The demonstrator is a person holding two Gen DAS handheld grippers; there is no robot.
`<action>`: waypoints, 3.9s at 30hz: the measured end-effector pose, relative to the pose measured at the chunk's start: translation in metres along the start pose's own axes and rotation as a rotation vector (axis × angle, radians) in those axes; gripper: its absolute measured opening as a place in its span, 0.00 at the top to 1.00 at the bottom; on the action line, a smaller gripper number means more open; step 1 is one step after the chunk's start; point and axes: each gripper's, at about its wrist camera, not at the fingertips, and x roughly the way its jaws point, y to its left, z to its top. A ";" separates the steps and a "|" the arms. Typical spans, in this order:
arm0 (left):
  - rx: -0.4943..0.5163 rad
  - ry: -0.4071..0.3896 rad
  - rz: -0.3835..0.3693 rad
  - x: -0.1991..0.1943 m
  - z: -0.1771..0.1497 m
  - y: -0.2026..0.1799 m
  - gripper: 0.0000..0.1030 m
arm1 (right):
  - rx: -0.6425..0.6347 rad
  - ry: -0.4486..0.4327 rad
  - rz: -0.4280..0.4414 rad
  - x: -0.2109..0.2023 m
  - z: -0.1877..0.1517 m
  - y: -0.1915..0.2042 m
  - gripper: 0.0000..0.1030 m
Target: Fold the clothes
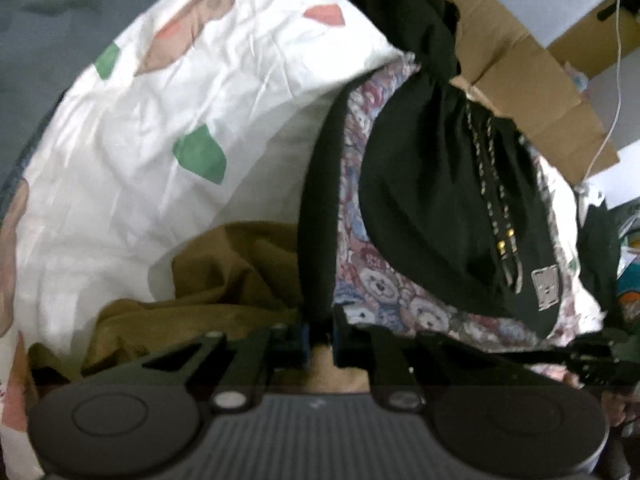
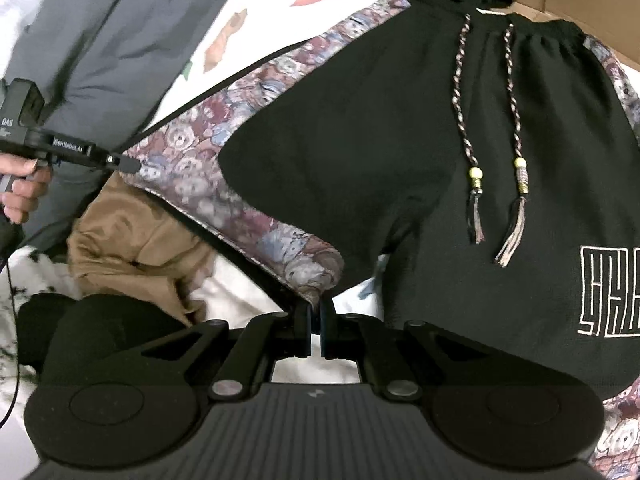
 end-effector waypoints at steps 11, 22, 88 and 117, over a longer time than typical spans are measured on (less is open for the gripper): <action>0.004 0.007 0.041 0.008 0.000 -0.001 0.90 | 0.028 0.101 0.075 0.013 -0.014 -0.003 0.64; 0.024 0.051 0.060 0.011 0.005 0.009 0.89 | 0.184 0.194 0.089 0.072 -0.008 -0.026 0.62; 0.266 -0.167 0.186 0.111 0.154 -0.192 0.40 | 0.264 -0.251 -0.331 -0.063 -0.005 -0.246 0.46; 0.272 -0.308 0.148 0.227 0.270 -0.170 0.37 | 0.183 -0.346 -0.364 0.006 0.185 -0.308 0.46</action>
